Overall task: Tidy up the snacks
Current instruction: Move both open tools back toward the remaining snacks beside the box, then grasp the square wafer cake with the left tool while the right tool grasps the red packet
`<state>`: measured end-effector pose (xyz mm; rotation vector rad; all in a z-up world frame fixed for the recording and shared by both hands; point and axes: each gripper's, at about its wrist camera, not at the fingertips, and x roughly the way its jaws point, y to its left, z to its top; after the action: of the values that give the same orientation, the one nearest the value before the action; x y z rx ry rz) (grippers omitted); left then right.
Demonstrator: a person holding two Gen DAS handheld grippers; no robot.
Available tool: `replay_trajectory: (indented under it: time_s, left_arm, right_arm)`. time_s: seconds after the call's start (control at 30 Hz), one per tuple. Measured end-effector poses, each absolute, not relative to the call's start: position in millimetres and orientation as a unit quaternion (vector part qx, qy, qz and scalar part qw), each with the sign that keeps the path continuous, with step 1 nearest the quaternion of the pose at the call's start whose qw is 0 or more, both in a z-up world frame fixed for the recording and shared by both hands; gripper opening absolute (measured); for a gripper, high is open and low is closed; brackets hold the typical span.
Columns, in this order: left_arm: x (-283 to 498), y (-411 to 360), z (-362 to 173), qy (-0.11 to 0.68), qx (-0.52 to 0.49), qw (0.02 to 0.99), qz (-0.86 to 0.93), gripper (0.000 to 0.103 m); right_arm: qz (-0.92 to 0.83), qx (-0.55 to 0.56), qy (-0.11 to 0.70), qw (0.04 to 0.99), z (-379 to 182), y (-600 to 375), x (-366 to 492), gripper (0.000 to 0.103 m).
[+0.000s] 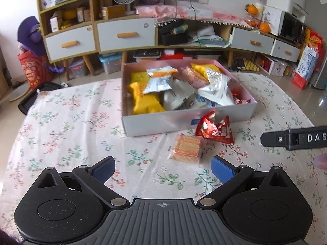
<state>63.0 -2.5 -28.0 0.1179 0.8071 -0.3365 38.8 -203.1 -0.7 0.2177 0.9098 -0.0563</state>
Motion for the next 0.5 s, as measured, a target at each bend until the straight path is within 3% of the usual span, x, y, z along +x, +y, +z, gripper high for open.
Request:
replay_trajectory:
  time_s: [0.23,0.4,0.5]
  left_arm:
    - [76.9,-21.1,-51.5,0.388,0.064,0.901,-0.185,0.099]
    - [90.3,-27.0,-62.5,0.392,0.045,0.900,-0.186,0.085]
    - [95.6,-29.8,-67.0,0.398,0.044,0.898,-0.183,0.069]
  right_arm:
    - [-0.029,0.092,0.431,0.897,-9.2,-204.4,45.2,0.103]
    - [-0.005,0.054,0.403,0.914,-18.1,-200.6,53.9,0.103]
    - [0.004,0.054,0.400,0.915,-20.1,-202.6,57.4,0.103]
